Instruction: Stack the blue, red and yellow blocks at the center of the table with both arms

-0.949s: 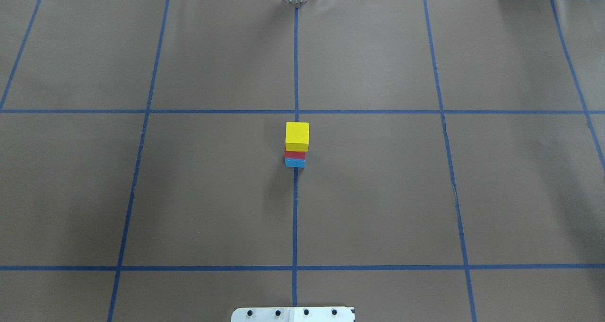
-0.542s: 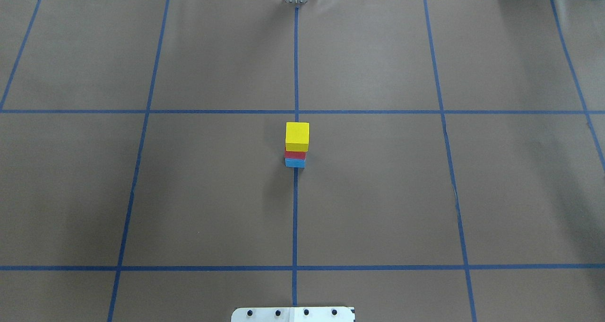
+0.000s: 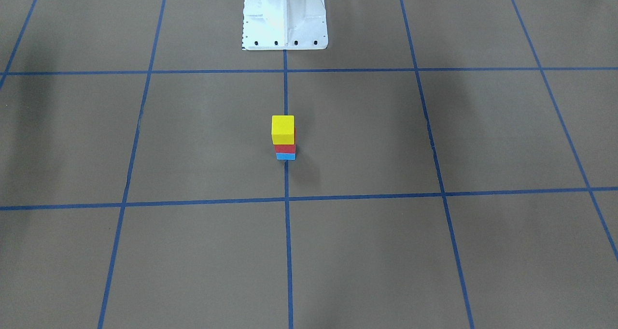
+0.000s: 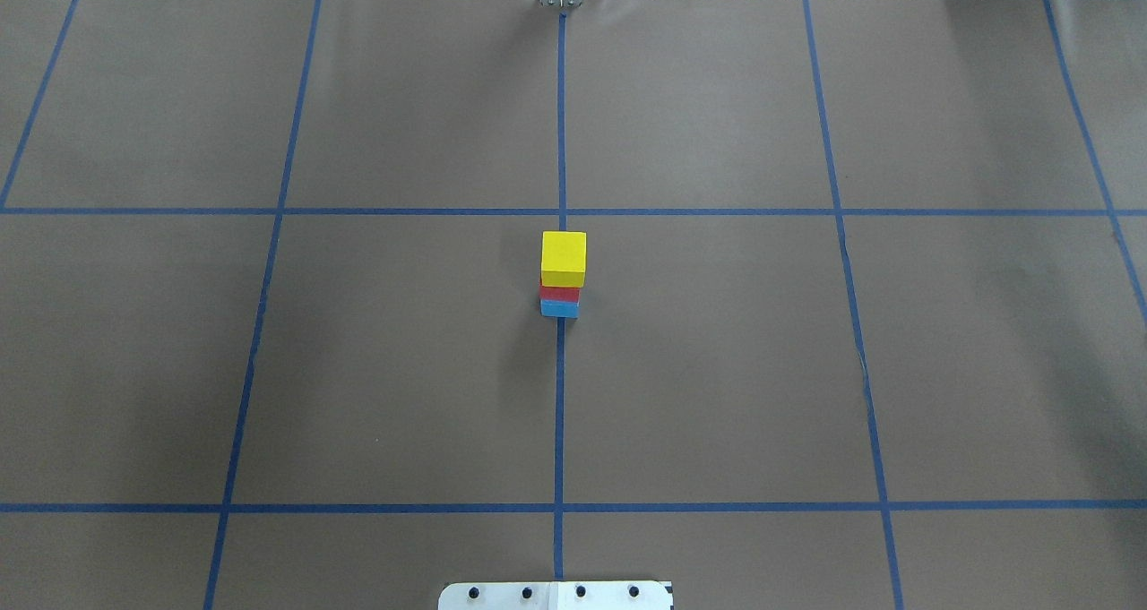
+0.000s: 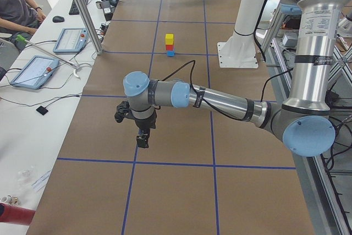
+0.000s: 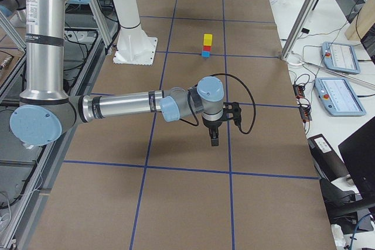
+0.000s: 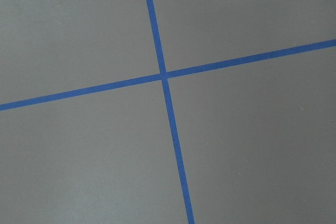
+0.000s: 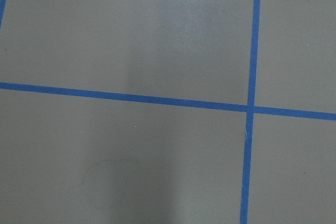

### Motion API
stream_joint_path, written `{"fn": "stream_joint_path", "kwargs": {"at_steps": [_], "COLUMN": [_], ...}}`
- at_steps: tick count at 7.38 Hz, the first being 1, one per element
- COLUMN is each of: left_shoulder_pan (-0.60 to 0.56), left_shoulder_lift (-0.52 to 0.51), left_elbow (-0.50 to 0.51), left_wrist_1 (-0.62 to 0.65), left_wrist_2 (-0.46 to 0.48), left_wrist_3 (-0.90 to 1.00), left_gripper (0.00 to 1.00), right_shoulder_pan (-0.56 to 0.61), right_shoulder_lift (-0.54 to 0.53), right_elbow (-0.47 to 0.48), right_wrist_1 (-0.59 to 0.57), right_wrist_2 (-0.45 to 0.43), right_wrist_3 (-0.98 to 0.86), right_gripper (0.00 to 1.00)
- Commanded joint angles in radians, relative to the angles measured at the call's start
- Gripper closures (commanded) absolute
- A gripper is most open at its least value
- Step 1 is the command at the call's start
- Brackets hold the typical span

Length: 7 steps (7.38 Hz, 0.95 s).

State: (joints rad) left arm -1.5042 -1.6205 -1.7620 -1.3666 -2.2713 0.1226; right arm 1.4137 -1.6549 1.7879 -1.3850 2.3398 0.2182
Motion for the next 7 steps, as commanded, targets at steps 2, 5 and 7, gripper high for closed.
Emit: {"fn": "stream_joint_path", "kwargs": {"at_steps": [2,5,7], "left_shoulder_pan": [-0.001,-0.001,-0.001], "left_shoulder_lift": [0.001,0.008,0.008], "left_elbow": [0.004,-0.002,-0.004], "left_wrist_1": [0.0,0.0,0.0], "left_wrist_2": [-0.001,-0.001,-0.002], "left_wrist_3": [0.002,0.003,0.002], "left_gripper": [0.0,0.0,0.0], "right_shoulder_pan": [0.02,0.033,0.033], "right_shoulder_lift": [0.035,0.023,0.012], "right_elbow": [-0.005,-0.004,-0.001], "right_wrist_1": [-0.167,-0.197,-0.195], "right_wrist_2": [0.006,-0.004,-0.005], "right_wrist_3": [-0.19,-0.217,-0.217], "right_gripper": [0.0,0.0,0.0]}}
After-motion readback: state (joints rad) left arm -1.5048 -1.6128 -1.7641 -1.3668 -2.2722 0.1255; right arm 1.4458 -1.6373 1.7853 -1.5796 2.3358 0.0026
